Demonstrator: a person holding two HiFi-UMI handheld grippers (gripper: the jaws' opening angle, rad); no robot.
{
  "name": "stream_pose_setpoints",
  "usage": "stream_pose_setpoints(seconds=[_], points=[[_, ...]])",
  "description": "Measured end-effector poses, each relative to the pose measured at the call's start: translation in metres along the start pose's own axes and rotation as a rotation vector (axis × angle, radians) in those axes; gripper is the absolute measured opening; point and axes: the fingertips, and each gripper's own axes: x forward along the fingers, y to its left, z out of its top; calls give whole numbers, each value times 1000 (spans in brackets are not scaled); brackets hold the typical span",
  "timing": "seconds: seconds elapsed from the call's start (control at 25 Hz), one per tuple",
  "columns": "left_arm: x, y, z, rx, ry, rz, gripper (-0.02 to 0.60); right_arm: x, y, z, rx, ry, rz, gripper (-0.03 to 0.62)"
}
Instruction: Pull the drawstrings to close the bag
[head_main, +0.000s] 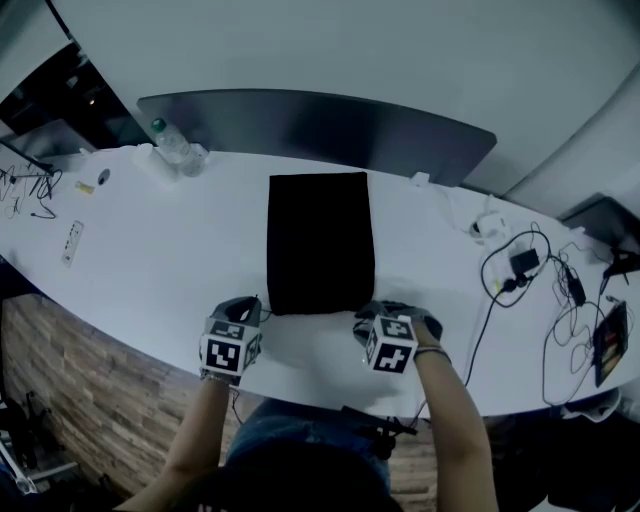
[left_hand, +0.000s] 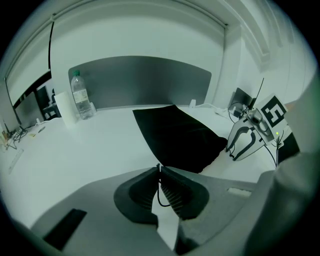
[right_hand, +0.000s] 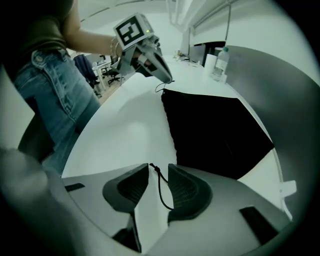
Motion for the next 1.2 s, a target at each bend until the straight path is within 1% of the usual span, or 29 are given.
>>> stream_pose_setpoints(seconds=[0.08,0.2,0.24,0.28,0.32,0.36,0.48,0.56,0.68,0.84,0.96,1.04,1.2], points=[[-1,1,4,-4,-6,-1,18,2,1,-2,-30,6,28,96],[-4,3,11,-6,-24,-2,18,3,3,-1,-29,0,49,79],[-4,4,13,-4,-31,-2,18,2,5,0,-33,-1,51,71],[-5,4,15,-2,-36,-3,18,2,7,0,-42,0,49,49],[-6,4,17,1,-42,-5,18,2,9,0,-52,1,41,24],[-7,4,19,4,-49,-8,18,2,10,1,-55,3,29,16],[-10,4,24,21,-67,-17,18,0,12,2,-5,-12,-3,10],[-13,4,29,34,-86,-23,18,-11,9,9,74,-69,-33,9],[-22,6,40,48,-125,-31,18,-38,-1,26,193,-185,-106,9],[-34,7,56,64,-184,-41,18,-67,-9,41,258,-275,-208,9],[-45,7,73,87,-241,-49,18,-93,-21,52,324,-345,-309,9],[-53,6,86,98,-290,-52,18,-114,-32,60,376,-396,-395,9],[-70,9,114,112,-395,-37,18,-165,-60,62,516,-508,-619,9]])
